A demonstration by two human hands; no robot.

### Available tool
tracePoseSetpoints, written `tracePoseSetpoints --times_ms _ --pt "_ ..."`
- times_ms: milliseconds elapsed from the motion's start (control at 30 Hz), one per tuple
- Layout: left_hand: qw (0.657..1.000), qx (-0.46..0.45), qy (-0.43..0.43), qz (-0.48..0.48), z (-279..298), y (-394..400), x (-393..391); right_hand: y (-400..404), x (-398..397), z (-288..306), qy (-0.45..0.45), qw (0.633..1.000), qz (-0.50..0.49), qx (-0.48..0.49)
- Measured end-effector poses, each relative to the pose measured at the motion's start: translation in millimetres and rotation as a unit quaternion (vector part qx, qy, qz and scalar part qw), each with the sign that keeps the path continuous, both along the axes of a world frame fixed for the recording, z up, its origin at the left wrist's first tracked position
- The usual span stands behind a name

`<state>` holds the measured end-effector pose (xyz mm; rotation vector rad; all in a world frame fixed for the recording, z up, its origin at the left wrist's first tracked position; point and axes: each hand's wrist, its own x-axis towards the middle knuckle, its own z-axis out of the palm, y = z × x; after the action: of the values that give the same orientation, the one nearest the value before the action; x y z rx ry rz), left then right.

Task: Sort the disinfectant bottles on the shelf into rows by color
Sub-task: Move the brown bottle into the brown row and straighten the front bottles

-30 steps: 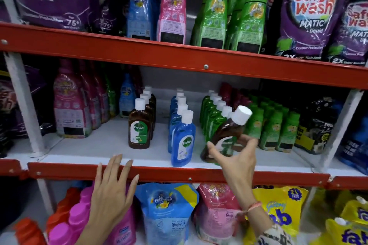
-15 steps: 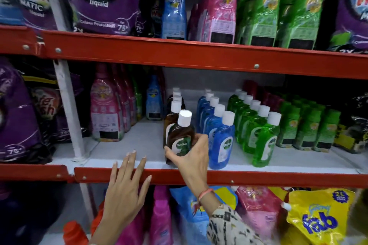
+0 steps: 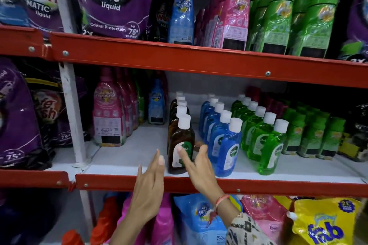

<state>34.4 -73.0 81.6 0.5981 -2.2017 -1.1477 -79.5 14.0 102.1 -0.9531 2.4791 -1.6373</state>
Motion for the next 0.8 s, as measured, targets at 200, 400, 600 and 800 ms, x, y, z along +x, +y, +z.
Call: tracePoseSetpoints --times_ms 200,400,600,800 --pt "0.983 0.172 -0.019 -0.062 6.5 -15.0 -17.4 15.2 -0.5 6.2 0.016 0.997 0.025 0.069" --pt "0.971 0.220 0.045 -0.082 24.1 -16.1 -16.7 20.9 -1.0 3.2 -0.005 0.998 0.047 0.034" --pt "0.972 0.220 0.045 -0.071 24.6 -15.4 -17.2 26.0 -2.2 2.9 -0.031 0.995 0.089 0.032" --pt "0.975 0.215 0.039 -0.047 27.0 -10.8 -17.5 26.4 -2.3 6.0 -0.019 0.991 0.115 0.063"
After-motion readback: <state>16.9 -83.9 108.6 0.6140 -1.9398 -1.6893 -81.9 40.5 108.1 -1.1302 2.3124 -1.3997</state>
